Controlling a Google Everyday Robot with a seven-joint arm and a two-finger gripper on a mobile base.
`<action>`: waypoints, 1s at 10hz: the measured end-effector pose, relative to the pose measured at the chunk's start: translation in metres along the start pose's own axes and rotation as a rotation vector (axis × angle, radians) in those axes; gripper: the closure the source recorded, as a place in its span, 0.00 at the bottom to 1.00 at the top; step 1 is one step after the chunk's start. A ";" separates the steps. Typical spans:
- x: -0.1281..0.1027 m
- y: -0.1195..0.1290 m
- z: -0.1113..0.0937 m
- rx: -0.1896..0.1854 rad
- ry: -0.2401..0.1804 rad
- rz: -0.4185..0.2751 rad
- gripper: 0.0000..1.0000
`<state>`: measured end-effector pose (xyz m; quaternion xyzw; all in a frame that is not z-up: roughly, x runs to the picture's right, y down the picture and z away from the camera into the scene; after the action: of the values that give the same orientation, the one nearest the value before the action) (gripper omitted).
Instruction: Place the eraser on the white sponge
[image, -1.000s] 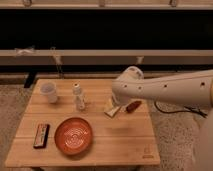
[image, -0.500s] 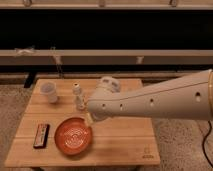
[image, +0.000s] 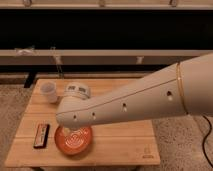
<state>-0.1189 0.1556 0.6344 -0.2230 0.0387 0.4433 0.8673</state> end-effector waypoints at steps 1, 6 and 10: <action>0.000 -0.001 0.000 0.001 0.000 0.002 0.20; 0.000 0.000 0.000 0.000 0.000 0.000 0.20; -0.007 0.009 0.001 0.001 0.021 -0.017 0.20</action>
<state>-0.1307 0.1552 0.6345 -0.2277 0.0462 0.4337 0.8706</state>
